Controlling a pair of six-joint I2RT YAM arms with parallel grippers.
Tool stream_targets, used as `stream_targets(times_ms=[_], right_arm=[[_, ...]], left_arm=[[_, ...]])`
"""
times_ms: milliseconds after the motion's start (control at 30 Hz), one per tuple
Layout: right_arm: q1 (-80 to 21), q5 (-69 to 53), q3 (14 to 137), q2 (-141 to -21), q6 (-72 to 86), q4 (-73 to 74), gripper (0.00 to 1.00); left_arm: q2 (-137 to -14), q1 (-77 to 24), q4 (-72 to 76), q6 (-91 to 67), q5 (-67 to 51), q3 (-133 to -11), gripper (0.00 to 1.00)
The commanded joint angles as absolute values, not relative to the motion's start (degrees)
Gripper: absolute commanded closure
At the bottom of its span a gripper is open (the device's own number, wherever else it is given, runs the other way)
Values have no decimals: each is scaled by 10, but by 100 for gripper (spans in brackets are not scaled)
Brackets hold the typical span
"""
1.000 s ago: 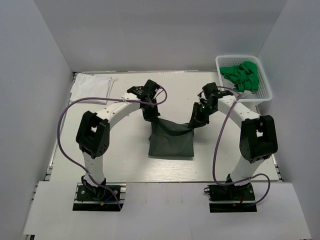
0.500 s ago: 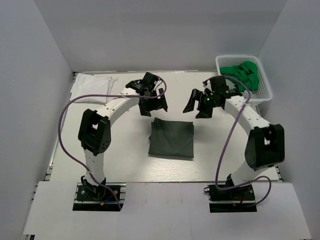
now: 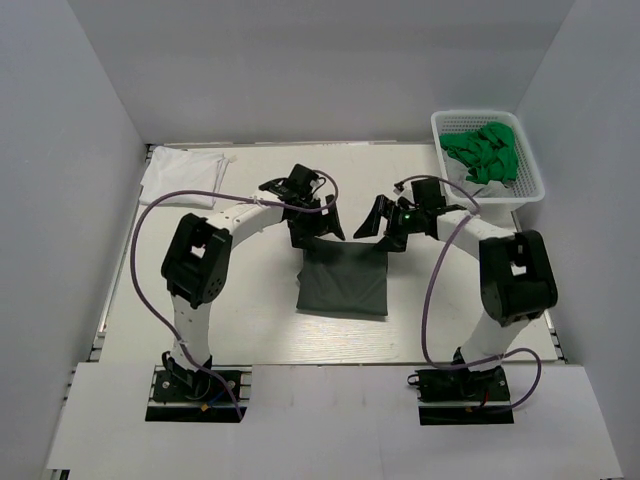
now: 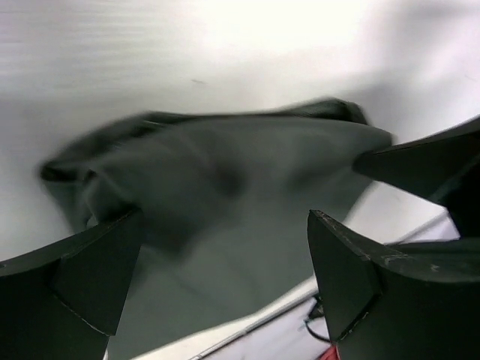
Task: Fold and stack the t-shirts
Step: Fold the long partially folded tshirt into a neat square
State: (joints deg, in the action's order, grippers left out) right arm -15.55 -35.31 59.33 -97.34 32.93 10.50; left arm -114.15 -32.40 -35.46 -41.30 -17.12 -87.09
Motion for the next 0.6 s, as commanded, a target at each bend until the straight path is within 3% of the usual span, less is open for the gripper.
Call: stream_targets(times_ms=[0,333,567], right_arm=[[-143,-328,588,-1024,352,50,11],[-132,-332,584,-1115,334,34,11],[-134,-368,662,-1058,253,108,11]], left_arm=[[-1157,-313,-363,-408,-121,-865,0],[-1181,-296,-322,-403,-135,-806,0],[-1137,-291,-340,-351,-118,-854,0]])
